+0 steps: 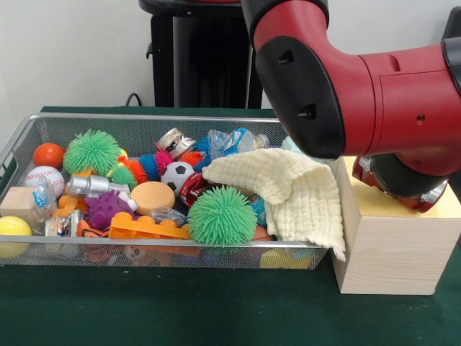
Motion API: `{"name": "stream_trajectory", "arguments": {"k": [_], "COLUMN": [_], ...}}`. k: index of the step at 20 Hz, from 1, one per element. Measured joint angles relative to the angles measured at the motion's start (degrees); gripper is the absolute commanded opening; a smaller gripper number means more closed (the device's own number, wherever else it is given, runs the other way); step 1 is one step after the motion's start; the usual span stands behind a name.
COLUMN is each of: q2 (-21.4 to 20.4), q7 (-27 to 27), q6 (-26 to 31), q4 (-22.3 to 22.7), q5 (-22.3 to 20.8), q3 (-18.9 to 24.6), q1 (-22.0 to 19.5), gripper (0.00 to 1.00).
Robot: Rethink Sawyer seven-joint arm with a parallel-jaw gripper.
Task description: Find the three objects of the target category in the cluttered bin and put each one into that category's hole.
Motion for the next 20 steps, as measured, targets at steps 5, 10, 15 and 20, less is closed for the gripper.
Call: {"name": "stream_trajectory", "arguments": {"k": [5,10,15,20], "q2": [-1.0,-2.7,-2.2,-0.9], "q7": [0.0,0.0,0.0,0.0], "q6": [0.4,1.6,7.1,10.2], "q4": [-0.1,-1.6,-4.7,-7.7], "q5": [0.0,0.0,-0.4,-0.6], "q3": [-0.6,-1.3,-1.5,-1.4], "q1": [0.3,0.8,1.2,1.3], "gripper": [0.00,0.00,0.00,0.00]}}
